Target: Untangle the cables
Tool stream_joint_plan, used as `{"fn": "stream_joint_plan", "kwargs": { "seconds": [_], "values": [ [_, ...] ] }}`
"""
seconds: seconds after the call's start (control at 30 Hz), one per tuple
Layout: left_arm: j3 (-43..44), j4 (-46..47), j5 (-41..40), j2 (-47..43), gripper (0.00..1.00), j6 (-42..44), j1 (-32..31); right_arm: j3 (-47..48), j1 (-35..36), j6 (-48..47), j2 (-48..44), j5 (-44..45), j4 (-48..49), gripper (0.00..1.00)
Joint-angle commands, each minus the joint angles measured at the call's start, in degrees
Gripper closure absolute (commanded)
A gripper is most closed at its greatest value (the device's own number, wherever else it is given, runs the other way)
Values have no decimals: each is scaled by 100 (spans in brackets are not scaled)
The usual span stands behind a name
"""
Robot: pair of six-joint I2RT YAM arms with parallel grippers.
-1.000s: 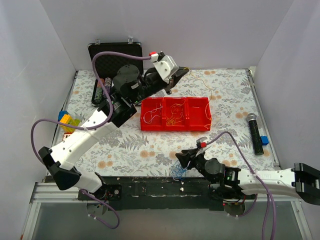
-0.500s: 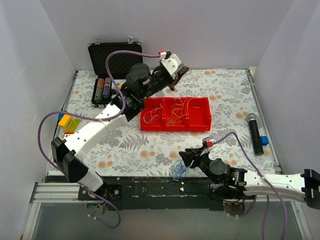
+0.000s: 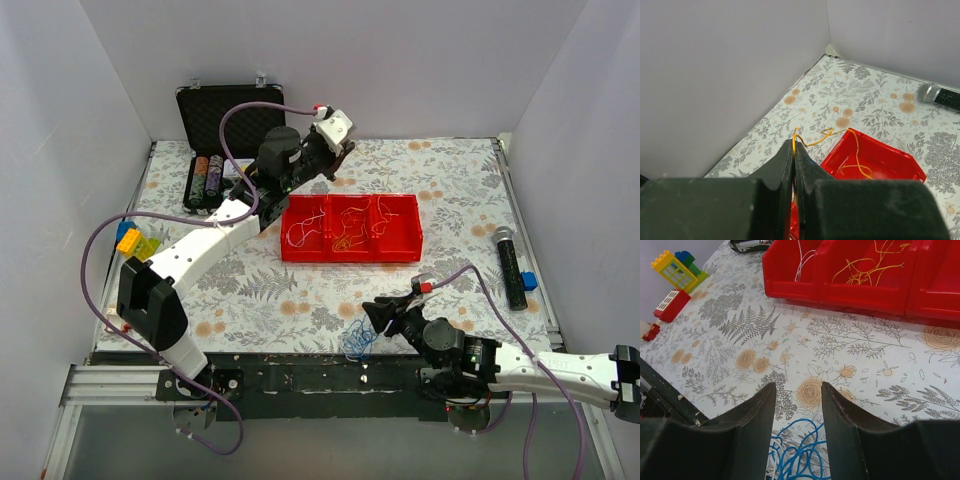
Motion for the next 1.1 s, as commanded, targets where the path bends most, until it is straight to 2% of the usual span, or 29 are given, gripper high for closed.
{"fn": "stream_joint_plan", "kwargs": {
  "seconds": [0.0, 0.2, 0.47, 0.83, 1.07],
  "values": [
    [-26, 149, 251, -42, 100, -116, -30, -597, -11, 140, -166, 219, -109, 51],
    [-9, 324, 199, -68, 100, -178, -30, -536, -11, 149, -88, 202, -101, 51],
    [984, 141, 523, -112, 100, -468, -30, -509, -11, 149, 132, 158, 40, 52],
    [273, 122, 392, -341, 100, -328, -39, -474, -11, 149, 159, 131, 14, 52],
    [-394, 280, 172, -385, 100, 173, -22, -509, -11, 202, -35, 175, -188, 52]
  ]
}}
